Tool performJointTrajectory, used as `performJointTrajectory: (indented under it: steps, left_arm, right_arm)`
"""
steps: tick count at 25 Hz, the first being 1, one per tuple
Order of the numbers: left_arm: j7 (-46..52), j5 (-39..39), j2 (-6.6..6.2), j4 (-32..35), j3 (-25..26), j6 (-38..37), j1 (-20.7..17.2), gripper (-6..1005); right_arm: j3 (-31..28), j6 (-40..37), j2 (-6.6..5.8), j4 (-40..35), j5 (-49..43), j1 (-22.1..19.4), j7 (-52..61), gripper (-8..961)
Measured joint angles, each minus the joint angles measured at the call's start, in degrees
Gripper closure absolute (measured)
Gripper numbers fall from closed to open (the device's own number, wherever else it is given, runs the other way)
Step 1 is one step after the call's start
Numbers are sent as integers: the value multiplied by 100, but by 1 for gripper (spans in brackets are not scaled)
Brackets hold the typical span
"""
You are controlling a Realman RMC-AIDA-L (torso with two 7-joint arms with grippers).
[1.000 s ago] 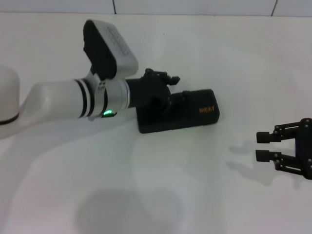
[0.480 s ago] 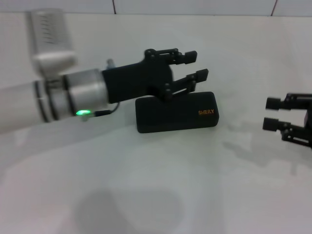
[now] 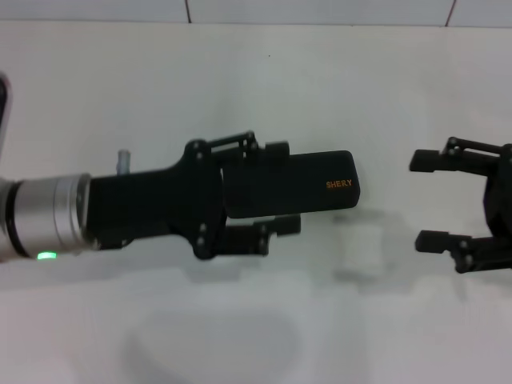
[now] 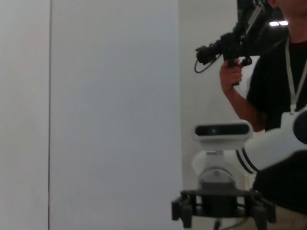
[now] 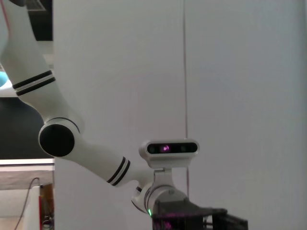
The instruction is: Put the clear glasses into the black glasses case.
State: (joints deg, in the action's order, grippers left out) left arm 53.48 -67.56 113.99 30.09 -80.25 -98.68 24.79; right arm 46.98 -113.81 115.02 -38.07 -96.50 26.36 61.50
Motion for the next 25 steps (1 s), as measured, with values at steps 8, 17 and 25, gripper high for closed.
performJointTrajectory:
  steps: [8, 17, 25]
  left_arm:
    - [-292, -107, 44, -38, 1, -30, -252, 211]
    - [-230, -297, -12, -49, 1, 1, -84, 213]
    - [-157, -368, 33, -236, 259, 103, 219, 213]
  right_arm:
    - [154, 98, 21, 283, -294, 187, -367, 141]
    - [280, 509, 38, 772, -444, 161, -896, 140]
    - [350, 830, -19, 857, -455, 229, -1487, 140]
